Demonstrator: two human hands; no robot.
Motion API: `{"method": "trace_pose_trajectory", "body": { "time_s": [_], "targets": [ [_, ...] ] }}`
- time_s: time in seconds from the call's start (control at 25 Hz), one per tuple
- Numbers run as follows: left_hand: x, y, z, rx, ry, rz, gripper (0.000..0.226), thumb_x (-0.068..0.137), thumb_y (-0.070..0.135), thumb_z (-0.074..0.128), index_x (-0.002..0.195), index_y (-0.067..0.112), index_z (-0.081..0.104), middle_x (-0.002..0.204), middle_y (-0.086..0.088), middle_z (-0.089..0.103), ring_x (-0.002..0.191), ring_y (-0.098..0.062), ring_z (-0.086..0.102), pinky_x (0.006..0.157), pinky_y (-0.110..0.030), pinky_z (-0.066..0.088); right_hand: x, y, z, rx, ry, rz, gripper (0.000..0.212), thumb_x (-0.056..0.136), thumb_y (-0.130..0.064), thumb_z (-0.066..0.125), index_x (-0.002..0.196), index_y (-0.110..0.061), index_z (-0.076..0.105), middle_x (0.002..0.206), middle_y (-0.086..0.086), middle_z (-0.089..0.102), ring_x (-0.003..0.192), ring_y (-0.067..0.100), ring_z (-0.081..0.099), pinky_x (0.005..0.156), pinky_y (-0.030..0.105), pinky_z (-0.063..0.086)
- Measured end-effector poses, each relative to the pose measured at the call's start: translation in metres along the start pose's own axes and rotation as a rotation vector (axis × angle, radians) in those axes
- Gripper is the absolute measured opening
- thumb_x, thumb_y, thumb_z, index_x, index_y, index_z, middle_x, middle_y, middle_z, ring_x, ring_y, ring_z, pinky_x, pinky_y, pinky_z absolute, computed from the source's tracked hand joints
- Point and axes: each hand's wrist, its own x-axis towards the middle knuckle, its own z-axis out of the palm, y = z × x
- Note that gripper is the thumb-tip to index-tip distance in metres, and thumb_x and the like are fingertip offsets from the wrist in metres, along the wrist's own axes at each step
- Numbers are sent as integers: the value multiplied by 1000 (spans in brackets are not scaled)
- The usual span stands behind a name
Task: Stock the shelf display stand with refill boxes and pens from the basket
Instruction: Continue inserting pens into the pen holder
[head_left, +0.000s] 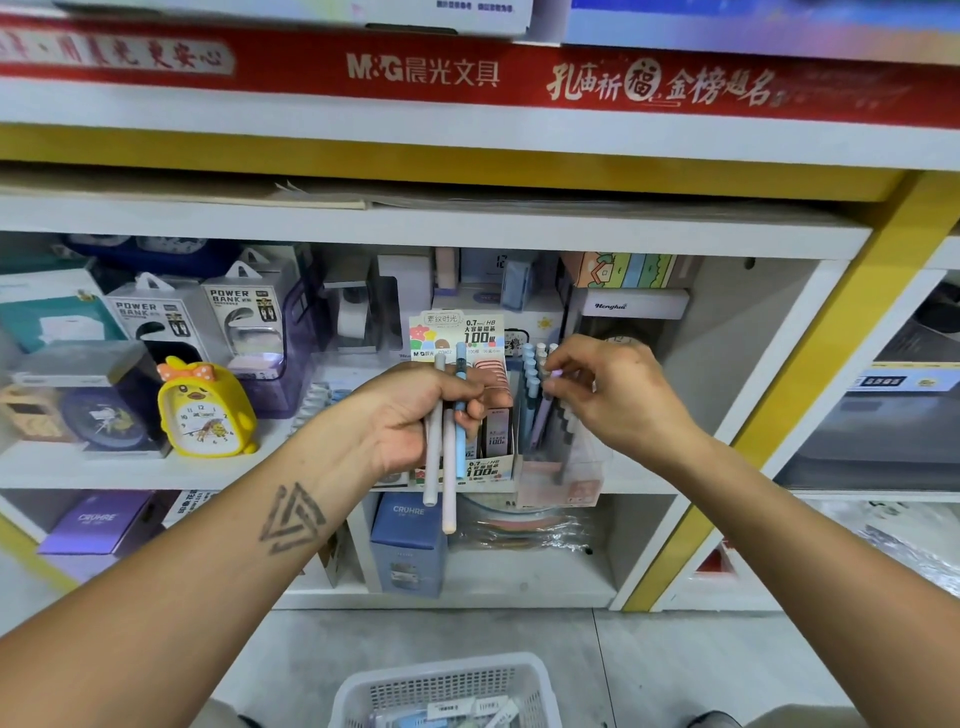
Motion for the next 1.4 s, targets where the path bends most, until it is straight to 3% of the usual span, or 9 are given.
{"method": "trace_pose_trajectory", "body": {
  "time_s": [0.16, 0.32, 0.4, 0.48, 0.64, 0.84, 1.0, 1.16, 1.4],
  "targets": [
    [0, 0, 0, 1, -5, -2, 22, 91, -8, 50, 109, -5, 62, 82, -20, 72, 48, -10, 55, 43, -17, 44, 0, -1, -9, -14, -21, 29, 8, 90, -22, 72, 98, -24, 70, 85, -7, 70, 79, 10, 63, 74, 37, 56],
    [3, -2, 1, -3, -2, -1, 29, 90, -8, 50, 118, -6, 58, 86, -21, 71, 47, -10, 53, 42, -17, 43, 7, -1, -26, 462, 126, 185, 14, 88, -4, 71, 90, -19, 72, 85, 9, 70, 78, 14, 62, 76, 31, 56],
    [3, -3, 3, 4, -8, -2, 27, 90, -9, 50, 115, -6, 60, 88, -22, 70, 47, -10, 52, 42, -17, 43, 7, 7, -36, 542, 193, 225, 20, 90, -1, 69, 89, -20, 71, 87, 15, 69, 80, 16, 62, 77, 29, 56],
    [4, -5, 6, 9, -15, -4, 23, 91, -9, 49, 110, -5, 61, 88, -22, 70, 47, -10, 52, 42, -17, 43, 4, 16, -40, 455, 178, 216, 16, 91, -3, 68, 92, -19, 70, 89, 17, 68, 81, 20, 63, 78, 32, 56],
    [7, -7, 9, 11, -15, -7, 22, 91, -9, 49, 109, -5, 60, 87, -21, 69, 46, -10, 51, 40, -17, 42, -7, 19, -29, 160, 100, 95, 8, 91, -15, 71, 98, -19, 71, 84, -4, 69, 79, 10, 64, 73, 29, 55],
    [9, -10, 10, 16, -6, -16, 28, 92, -9, 49, 117, -6, 60, 85, -19, 70, 47, -10, 52, 41, -17, 43, -3, 21, -33, 331, 272, 105, 10, 90, -12, 71, 97, -19, 71, 82, -4, 69, 79, 12, 64, 71, 27, 54],
    [10, -11, 11, 21, -3, -15, 31, 92, -10, 48, 120, -7, 58, 87, -21, 69, 48, -11, 53, 41, -16, 42, -13, 20, -17, 35, 112, 14, 9, 91, -19, 71, 99, -23, 70, 83, -12, 69, 75, 5, 62, 70, 28, 52],
    [10, -12, 10, 16, -11, -23, 30, 92, -9, 49, 119, -6, 60, 85, -20, 70, 48, -11, 54, 41, -17, 43, -16, 21, -11, -47, 73, -8, 10, 89, -22, 74, 98, -22, 71, 85, -7, 71, 78, 14, 63, 72, 33, 52],
    [9, -10, 11, -13, -18, -16, 26, 92, -8, 49, 114, -5, 61, 84, -20, 70, 49, -11, 55, 42, -17, 44, -19, 20, -17, -12, -59, -65, 8, 85, -22, 78, 85, -27, 72, 79, -16, 68, 76, -3, 61, 62, 8, 40]
  ]
}}
